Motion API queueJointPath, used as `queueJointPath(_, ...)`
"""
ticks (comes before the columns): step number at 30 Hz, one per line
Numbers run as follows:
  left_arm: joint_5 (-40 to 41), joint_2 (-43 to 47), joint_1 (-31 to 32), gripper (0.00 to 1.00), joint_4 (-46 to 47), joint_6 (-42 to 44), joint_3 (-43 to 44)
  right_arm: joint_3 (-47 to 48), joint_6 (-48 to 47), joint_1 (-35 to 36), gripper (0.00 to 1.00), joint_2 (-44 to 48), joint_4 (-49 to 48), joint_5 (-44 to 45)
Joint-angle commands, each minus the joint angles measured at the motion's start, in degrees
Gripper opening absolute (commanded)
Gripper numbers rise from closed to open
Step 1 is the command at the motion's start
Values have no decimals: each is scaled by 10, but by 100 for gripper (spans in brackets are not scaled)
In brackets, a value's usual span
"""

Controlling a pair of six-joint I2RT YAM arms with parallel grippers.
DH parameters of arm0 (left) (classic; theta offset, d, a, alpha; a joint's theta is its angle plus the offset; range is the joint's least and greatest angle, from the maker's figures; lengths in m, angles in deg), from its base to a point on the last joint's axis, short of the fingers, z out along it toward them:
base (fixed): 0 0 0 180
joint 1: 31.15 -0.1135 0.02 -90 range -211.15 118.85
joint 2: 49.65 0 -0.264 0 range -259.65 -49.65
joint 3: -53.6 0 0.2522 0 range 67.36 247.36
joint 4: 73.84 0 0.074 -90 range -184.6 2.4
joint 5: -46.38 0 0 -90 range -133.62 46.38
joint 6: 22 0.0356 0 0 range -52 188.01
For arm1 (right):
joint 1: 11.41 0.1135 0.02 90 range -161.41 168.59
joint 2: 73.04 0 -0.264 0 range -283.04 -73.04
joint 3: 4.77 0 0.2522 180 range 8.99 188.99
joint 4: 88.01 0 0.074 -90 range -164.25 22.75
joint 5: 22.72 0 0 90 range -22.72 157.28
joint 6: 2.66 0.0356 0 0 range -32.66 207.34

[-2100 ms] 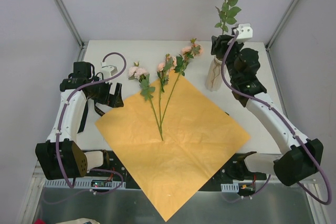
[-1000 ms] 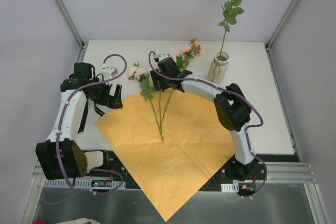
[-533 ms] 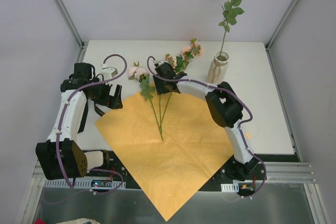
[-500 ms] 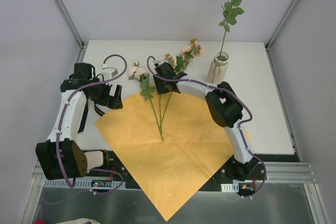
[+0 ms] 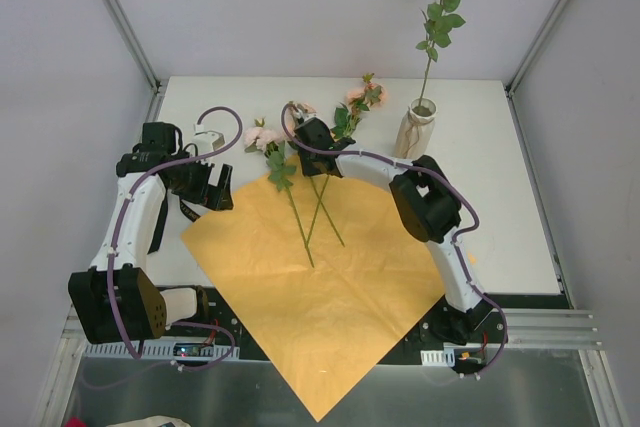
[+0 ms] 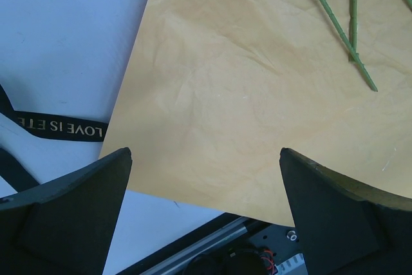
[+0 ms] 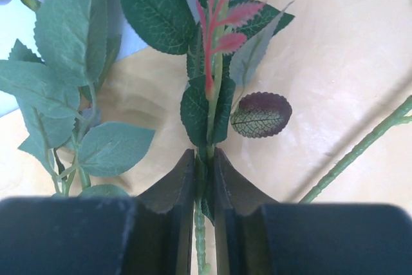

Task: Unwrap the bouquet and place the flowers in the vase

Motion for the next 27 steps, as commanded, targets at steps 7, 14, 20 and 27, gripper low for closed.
queueJointPath(7,6,24,-5,99,-5,8,-2,31,-3,-13,1,104,-72,22)
queueJointPath(14,28,23,-6,99,-6,-13,0,15,-80,-18,1,256,-175,-10)
queueJointPath(20,30,26,-7,99,-1,-37,-3,-98,-186,-25,1,406,-361,-31)
queueJointPath(27,168,38,-28,99,59,-122,-7,-172,-239,-92,1,529,-412,-82)
